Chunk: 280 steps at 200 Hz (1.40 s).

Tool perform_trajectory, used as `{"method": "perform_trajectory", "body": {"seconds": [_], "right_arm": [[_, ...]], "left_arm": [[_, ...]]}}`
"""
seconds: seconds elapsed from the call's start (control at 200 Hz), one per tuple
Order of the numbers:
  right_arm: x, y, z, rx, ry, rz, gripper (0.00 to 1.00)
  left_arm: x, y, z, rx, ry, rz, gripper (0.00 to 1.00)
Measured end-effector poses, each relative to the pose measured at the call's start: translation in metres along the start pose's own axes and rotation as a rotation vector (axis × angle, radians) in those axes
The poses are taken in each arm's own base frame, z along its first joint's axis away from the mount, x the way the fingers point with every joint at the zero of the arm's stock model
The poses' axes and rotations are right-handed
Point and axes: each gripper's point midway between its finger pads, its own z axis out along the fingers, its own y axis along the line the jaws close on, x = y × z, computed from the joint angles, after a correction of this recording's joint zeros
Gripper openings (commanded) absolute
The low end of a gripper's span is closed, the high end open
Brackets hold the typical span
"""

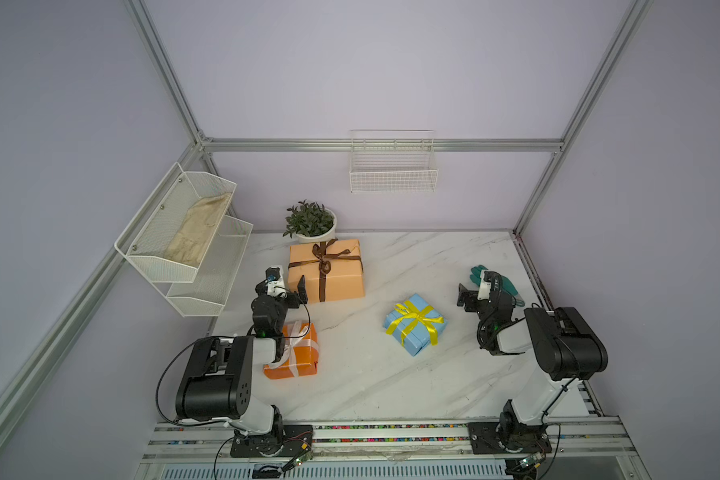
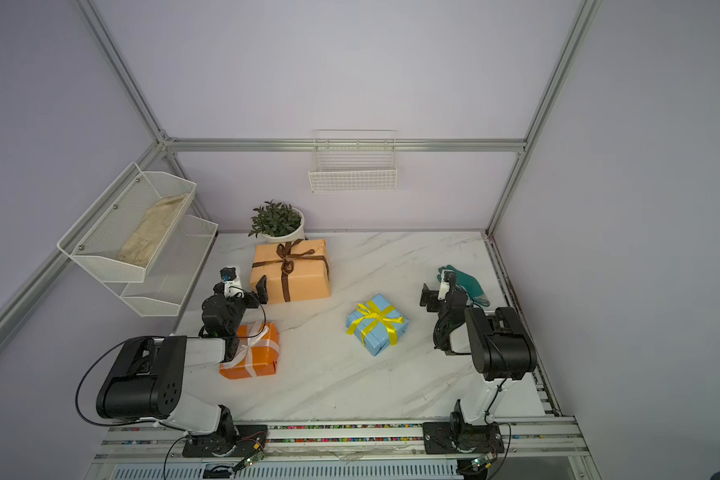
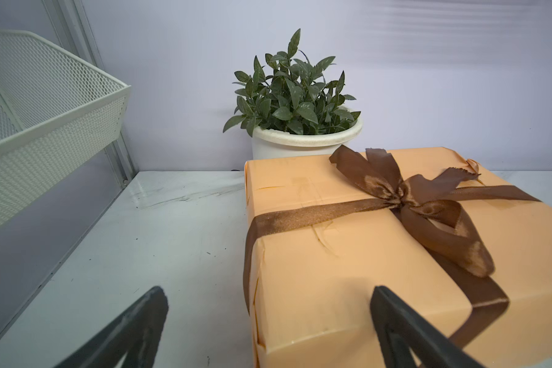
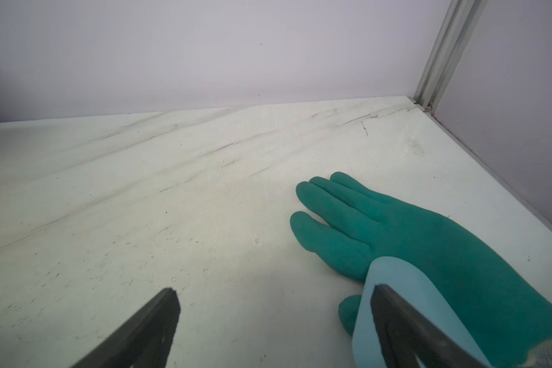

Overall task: Untie the ribbon bows on the gift boxes
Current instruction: Move the gift box to the center of the board.

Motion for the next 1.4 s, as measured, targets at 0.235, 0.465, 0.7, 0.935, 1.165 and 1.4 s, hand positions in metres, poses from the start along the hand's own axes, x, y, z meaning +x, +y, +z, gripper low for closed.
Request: {"method": "perform_trajectory", "body": {"seconds": [0.235, 0.465, 0.7, 0.935, 1.165, 1.4], "right_arm": [[0.000, 0.000, 0.000, -0.001, 0.000, 0.000, 0.97], [0.000, 0.000, 0.000, -0.001, 0.000, 0.000, 0.97], [0.000, 0.000, 0.000, -0.001, 0.000, 0.000, 0.97], [0.000, -0.001, 0.000, 0.008, 0.004, 0.003, 0.97], [-0.055, -0.009, 0.006, 0.071, -0.035, 0.041, 0.97], [-0.131, -0.005, -0.006, 0.068, -0.048, 0.205, 0.94]], "left_arm": [[0.000, 0.000, 0.000, 0.000, 0.000, -0.001, 1.00], [0.000, 0.005, 0.000, -0.005, -0.001, -0.003, 1.00], [0.000, 0.005, 0.000, -0.004, -0.001, -0.003, 1.00], [0.000, 0.006, 0.000, -0.008, 0.000, -0.004, 1.00], [-0.008, 0.019, -0.019, -0.093, 0.065, -0.017, 1.00], [-0.030, 0.022, -0.044, -0.156, 0.099, -0.126, 1.00]]}}
